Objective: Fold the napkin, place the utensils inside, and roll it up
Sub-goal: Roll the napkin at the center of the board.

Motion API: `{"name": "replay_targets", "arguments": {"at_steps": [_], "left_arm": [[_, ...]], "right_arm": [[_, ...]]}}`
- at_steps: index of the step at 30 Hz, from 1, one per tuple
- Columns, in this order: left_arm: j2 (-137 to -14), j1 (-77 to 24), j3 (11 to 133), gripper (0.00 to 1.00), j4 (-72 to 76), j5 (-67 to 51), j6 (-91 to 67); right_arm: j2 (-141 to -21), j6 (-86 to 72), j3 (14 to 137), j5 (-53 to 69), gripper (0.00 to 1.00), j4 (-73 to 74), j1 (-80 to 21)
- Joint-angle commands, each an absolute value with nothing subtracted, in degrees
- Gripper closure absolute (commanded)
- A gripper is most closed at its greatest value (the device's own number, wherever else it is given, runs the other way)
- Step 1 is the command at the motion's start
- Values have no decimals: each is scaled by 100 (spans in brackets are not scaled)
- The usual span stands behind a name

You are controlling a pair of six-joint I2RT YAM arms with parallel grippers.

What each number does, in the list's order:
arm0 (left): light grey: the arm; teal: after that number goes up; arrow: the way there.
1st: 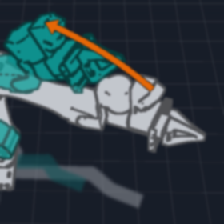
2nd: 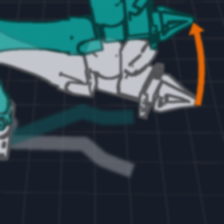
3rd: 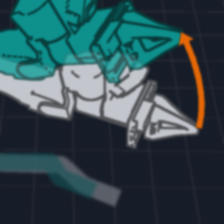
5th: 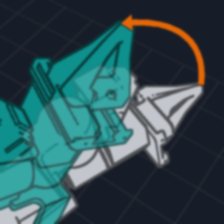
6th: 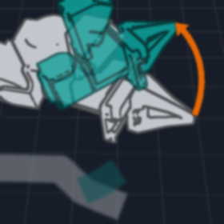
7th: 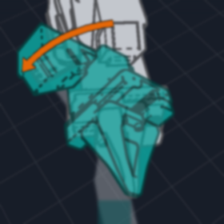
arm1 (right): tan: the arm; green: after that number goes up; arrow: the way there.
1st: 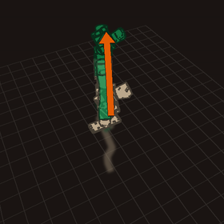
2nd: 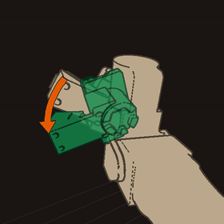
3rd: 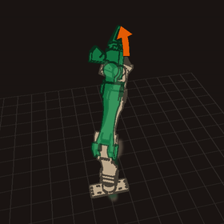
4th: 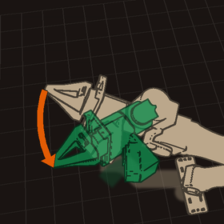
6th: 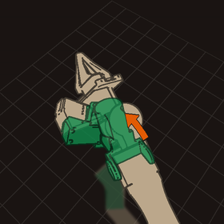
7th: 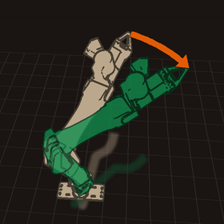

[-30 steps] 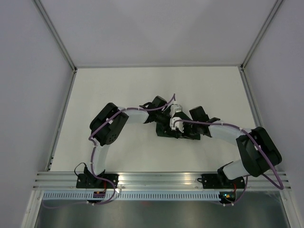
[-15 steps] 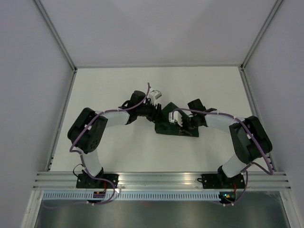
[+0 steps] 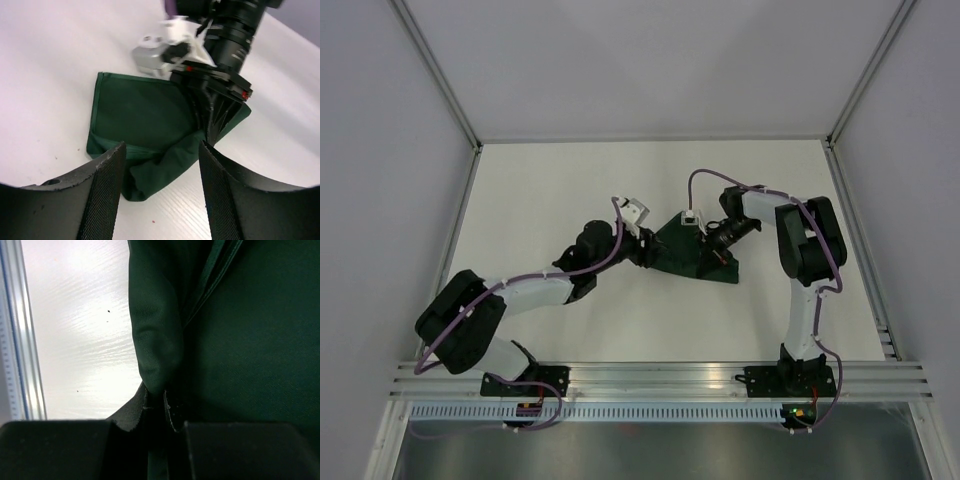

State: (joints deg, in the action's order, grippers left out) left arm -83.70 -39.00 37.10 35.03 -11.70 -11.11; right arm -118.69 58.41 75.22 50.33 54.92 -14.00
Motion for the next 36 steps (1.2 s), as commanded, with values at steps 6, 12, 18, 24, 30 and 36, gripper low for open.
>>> {"name": "replay_targets", "arguments": {"at_steps": [6, 12, 18, 24, 30, 36], "left_arm": [[-8797, -5509, 3806, 28, 3998, 518, 2081], [-9623, -5888, 4051, 15, 4017, 492, 3497], [-10176, -5977, 4227, 8, 4087, 141, 4542], [-10546, -5977, 4570, 9, 3736, -263, 4895], [-10854, -5968, 4974, 20, 2902, -675, 4966], [-11065, -5941, 5238, 33, 2234, -958, 4711]], "right_arm": [[-12902, 6179, 8059, 4377, 100, 6144, -1292], [-13051, 6170, 8226, 4403, 100, 6267, -1283], [-13113, 6196, 8306, 4430, 99, 6363, -1266], [-13166, 6223, 8367, 4438, 100, 6442, -1257], [-13219, 6275, 8429, 4456, 100, 6548, -1248], [-13289, 6337, 8508, 4491, 100, 6680, -1231]]}}
